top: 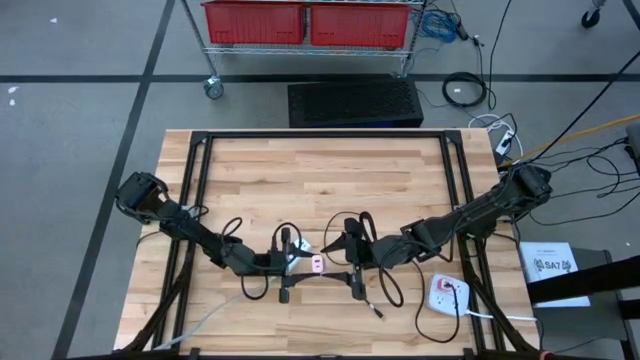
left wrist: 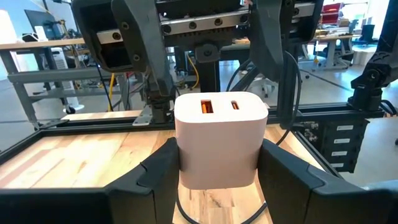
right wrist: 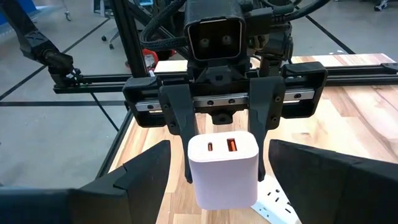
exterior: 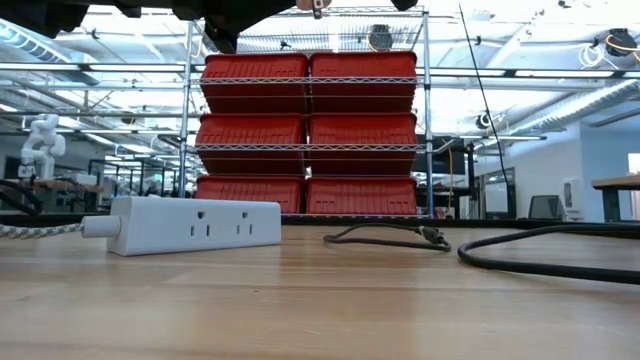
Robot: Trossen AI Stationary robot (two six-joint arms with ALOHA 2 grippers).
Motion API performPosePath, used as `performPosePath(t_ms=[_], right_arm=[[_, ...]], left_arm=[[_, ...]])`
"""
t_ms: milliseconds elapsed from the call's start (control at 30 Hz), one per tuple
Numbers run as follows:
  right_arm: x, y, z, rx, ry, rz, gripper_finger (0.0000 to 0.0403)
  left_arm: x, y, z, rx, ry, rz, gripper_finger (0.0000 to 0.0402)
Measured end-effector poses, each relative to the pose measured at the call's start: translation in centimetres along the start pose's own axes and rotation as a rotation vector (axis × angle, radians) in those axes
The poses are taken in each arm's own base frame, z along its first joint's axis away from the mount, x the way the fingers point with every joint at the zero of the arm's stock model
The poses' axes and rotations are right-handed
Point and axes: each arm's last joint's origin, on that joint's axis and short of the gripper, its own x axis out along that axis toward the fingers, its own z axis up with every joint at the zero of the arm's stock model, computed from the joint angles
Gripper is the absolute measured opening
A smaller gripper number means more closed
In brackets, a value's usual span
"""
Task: Insert USB
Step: Insert the pink charger adapter into the left white outlet extension
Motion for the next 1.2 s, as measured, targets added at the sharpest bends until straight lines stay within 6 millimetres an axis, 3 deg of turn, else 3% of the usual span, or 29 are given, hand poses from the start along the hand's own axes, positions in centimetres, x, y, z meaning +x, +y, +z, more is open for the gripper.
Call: performPosePath(t_ms=[1200], right_arm=[[-0.01, -0.09, -0.39, -0.018, 0.039, -0.008, 0.0263]], left_arm=[[-0.01, -0.04, -0.36, 0.016, 0.033, -0.008, 0.0186]])
